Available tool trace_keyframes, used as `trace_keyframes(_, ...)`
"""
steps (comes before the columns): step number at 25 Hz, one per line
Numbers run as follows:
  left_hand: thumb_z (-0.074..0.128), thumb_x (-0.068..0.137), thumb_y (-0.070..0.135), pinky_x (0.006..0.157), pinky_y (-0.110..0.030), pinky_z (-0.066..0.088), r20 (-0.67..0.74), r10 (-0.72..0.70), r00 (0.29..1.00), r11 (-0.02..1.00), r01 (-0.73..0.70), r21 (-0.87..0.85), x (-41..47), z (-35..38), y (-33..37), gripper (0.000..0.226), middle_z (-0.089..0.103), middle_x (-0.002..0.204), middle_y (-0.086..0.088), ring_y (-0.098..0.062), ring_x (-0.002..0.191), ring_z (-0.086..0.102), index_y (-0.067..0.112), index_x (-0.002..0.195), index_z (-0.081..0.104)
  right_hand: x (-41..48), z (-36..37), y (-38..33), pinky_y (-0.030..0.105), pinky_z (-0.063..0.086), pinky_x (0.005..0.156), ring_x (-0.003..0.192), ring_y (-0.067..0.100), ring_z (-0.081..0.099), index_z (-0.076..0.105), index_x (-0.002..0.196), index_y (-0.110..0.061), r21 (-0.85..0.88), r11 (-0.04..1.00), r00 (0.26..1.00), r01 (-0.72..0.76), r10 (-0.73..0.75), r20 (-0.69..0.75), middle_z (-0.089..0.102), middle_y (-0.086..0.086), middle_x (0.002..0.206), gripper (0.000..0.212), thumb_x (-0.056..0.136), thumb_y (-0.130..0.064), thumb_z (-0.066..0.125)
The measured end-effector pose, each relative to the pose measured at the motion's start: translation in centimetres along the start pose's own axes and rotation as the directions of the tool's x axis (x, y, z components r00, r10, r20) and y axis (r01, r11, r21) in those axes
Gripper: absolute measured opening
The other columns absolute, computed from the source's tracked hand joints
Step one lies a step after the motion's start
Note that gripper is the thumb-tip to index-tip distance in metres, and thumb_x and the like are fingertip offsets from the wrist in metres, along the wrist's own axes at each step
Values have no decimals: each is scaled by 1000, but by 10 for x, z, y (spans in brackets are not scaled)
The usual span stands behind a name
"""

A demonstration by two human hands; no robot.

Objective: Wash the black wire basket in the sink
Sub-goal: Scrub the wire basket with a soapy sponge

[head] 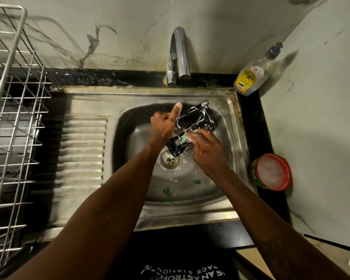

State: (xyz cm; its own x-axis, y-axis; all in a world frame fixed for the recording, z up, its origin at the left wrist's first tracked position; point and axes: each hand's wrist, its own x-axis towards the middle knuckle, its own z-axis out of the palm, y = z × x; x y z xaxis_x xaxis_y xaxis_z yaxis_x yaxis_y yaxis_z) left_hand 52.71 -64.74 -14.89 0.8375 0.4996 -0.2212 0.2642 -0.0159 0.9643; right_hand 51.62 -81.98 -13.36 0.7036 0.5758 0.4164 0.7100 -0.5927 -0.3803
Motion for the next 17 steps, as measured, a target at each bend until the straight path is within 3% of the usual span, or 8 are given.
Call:
trace_keyframes(3, 62, 89, 60, 42, -19, 29, 88, 55, 995, 995, -62, 81, -4, -5, -2, 64, 37, 46, 0, -13, 40, 30, 9, 54, 45, 6, -3, -2, 13, 37, 93, 101, 25, 61, 65, 114, -3, -31, 984, 981, -177, 173, -92, 68, 20, 109, 28, 89, 6, 58)
trace_keyframes(5, 60, 92, 57, 42, -21, 28, 135, 93, 986, 985, -110, 129, -8, -7, -4, 63, 35, 46, -1, -13, 40, 29, 10, 53, 43, 29, -8, 5, 25, 45, 95, 105, 30, 63, 69, 116, -2, -48, 944, 944, -328, 324, -66, 68, 18, 114, 24, 95, 1, 57)
trace_keyframes(6, 59, 94, 56, 43, -23, 29, 139, 113, 984, 978, -134, 158, -9, -8, -5, 63, 37, 46, -1, -13, 39, 31, 11, 52, 43, 33, -8, 9, 34, 49, 94, 106, 30, 63, 70, 116, -3, -65, 941, 943, -333, 330, -51, 69, 17, 115, 24, 97, -1, 57)
trace_keyframes(8, 49, 98, 57, 44, -25, 37, 146, 190, 971, 930, -226, 291, -2, -10, -3, 61, 46, 47, 2, -13, 40, 40, 13, 56, 46, 29, -7, 12, 35, 51, 90, 103, 27, 65, 72, 115, -6, -72, 960, 963, -269, 266, -51, 70, 13, 112, 23, 98, -3, 57)
trace_keyframes(10, 33, 101, 59, 54, -31, 52, 208, 282, 936, 766, -351, 539, 9, -6, 8, 53, 60, 60, 3, -15, 50, 57, 19, 75, 56, 24, -3, 7, 29, 50, 86, 95, 22, 67, 75, 108, -6, -38, 982, 980, -184, 181, -82, 72, 10, 106, 21, 95, 0, 60)
trace_keyframes(12, 30, 103, 55, 61, -36, 57, 274, 296, 915, 661, -403, 633, 20, 4, 22, 47, 62, 69, 2, -15, 59, 62, 20, 87, 58, 31, 4, 4, 32, 54, 79, 88, 23, 68, 75, 101, -4, 22, 988, 978, -154, 156, -141, 72, 10, 99, 17, 92, 3, 62)
trace_keyframes(14, 32, 101, 59, 60, -32, 55, 254, 309, 916, 645, -399, 652, 21, 15, 31, 57, 61, 65, 1, -15, 58, 61, 18, 77, 61, 32, 4, 7, 33, 54, 84, 93, 23, 67, 75, 102, -3, 49, 983, 968, -178, 184, -174, 73, 12, 100, 16, 93, 3, 63)
trace_keyframes(17, 29, 97, 71, 57, -31, 57, 194, 327, 925, 633, -367, 681, 28, 20, 24, 71, 62, 59, 0, -14, 52, 61, 17, 67, 65, 6, 2, 16, 18, 43, 92, 99, 17, 61, 74, 113, -3, 15, 988, 979, -154, 154, -130, 73, 14, 106, 22, 94, 3, 63)
